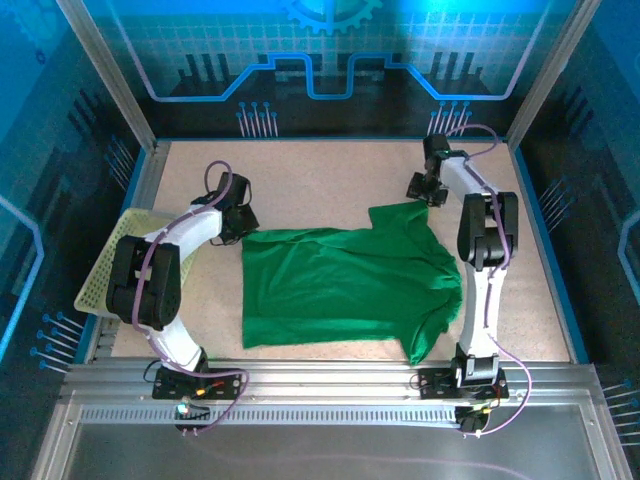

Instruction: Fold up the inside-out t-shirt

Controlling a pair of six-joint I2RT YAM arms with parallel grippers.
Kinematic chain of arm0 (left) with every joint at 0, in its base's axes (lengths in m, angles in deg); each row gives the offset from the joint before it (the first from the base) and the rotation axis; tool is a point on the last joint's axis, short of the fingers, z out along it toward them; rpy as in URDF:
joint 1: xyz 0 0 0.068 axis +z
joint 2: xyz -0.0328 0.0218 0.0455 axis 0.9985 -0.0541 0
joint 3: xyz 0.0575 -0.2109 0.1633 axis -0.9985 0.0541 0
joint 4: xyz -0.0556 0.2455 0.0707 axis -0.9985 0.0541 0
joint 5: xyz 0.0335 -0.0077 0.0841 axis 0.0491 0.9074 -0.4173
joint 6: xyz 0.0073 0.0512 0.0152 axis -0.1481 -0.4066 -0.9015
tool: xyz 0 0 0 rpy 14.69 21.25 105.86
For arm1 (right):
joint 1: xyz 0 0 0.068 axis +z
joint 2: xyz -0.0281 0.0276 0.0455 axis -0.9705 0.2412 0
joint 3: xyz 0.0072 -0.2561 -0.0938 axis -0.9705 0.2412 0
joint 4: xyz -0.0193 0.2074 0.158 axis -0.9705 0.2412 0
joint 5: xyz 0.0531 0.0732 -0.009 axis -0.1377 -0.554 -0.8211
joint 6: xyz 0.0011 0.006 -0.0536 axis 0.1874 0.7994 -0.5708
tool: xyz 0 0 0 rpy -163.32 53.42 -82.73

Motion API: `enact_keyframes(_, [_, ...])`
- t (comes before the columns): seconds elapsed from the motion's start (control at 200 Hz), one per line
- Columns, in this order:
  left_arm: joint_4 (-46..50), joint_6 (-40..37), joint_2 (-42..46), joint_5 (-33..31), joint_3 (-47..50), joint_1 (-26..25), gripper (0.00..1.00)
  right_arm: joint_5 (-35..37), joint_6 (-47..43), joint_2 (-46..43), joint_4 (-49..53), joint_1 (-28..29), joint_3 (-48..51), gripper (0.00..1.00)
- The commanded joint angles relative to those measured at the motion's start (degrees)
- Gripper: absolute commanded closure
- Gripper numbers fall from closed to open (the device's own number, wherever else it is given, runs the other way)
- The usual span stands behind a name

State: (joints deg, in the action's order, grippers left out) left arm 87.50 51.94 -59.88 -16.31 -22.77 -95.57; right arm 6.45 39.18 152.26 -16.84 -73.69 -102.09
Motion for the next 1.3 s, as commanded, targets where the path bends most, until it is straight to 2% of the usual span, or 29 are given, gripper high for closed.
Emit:
enact_keyframes(0.0, [-0.25,0.04,-0.45,1.26,-0.13,0.67,1.00,0.63,-1.68,1.50,3.92,-1.37,-3.57,0.50])
enact_keyframes(0.245, [-0.51,0.32,-1.08,1.22,-0.10,0.71,1.00,-1.34,-1.13,4.61,6.01,-1.87,-5.30,0.58])
enact_keyframes(0.41, [-0.35,0.34,-0.70,1.08,-0.13,0.70,1.00,-1.78,-0.40,5.54,7.63,-1.97,-6.27,0.59])
enact_keyframes(0.54, [-0.26,0.11,-0.41,1.00,-0.13,0.72,1.00,-3.56,-0.75,5.46,7.64,-1.96,-6.97,0.81])
enact_keyframes(0.67, [0.14,-0.15,-0.09,0.64,-0.09,0.78,1.00,-4.02,-0.85,2.18,6.51,-1.92,-5.83,0.96])
enact_keyframes(0.705, [0.19,-0.16,0.19,0.64,-0.13,0.83,1.00,-4.15,-1.03,-0.32,6.58,-1.93,-5.94,1.00])
enact_keyframes(0.945, [-1.40,-0.17,6.44,0.90,1.77,1.60,1.00,-5.58,-2.89,-13.59,6.92,-1.94,-8.20,1.00])
enact_keyframes(1.146, [-6.40,1.95,18.81,0.99,7.68,3.17,1.00,-7.04,-3.75,-29.76,2.79,-1.99,-5.88,1.00])
enact_keyframes(1.291, [-9.19,5.30,29.91,3.45,12.00,6.54,1.00,-5.91,-5.22,-41.31,-1.00,-2.19,-2.31,1.00])
